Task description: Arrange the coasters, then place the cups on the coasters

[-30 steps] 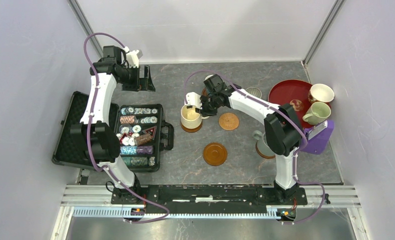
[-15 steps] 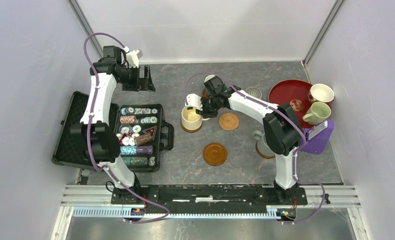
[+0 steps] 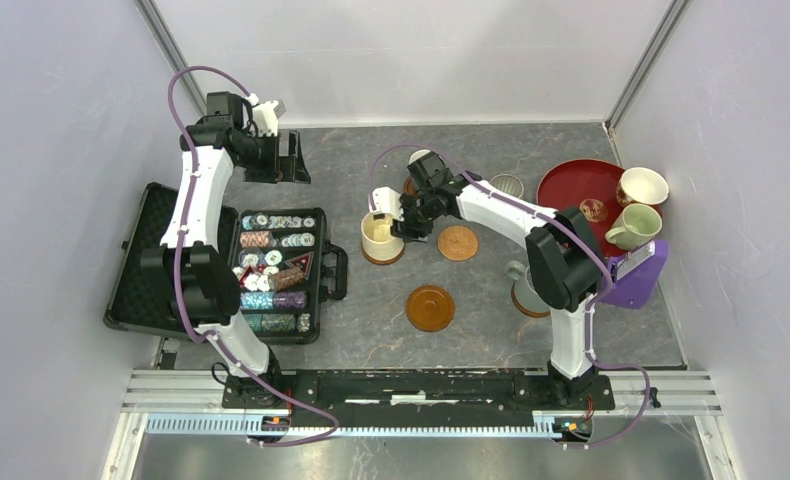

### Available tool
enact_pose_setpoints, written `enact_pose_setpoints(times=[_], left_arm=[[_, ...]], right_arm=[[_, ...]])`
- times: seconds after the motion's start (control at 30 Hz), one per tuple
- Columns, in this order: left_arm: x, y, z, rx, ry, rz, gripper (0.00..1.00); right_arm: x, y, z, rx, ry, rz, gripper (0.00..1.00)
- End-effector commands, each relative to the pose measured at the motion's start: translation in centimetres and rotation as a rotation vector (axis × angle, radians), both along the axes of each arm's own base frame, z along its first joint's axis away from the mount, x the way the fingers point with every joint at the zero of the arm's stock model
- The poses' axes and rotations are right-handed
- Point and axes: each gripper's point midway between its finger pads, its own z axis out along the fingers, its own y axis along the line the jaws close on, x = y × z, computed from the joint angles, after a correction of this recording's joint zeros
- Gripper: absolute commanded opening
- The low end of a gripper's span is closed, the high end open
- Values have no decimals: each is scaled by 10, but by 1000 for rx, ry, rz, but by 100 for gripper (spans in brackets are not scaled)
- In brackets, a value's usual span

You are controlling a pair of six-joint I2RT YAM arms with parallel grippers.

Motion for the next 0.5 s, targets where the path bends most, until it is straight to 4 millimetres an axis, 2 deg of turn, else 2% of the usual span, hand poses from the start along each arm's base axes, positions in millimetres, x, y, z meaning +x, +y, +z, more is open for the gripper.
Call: enact_pose_setpoints(times=[0.0,0.17,0.27,0.37,0.47], left_arm=[[-3,-5,19,-26,-43,7,100],[-8,-7,19,-22,-58,-36,100],[-11,-8,17,-20,-58,-53,100],[-12,-11,16,-30,-56,-71,100],[-9,-12,16,-36,-56,-74,100]], right_arm=[[-6,3,37,51,-39,49,63],[-8,-13,73,99,-45,9,88],[-4,-30,97,121,-64,-35,96],[8,-54,123,153,-94,-120,98],[35,-88,148,179,-133,-274,98]])
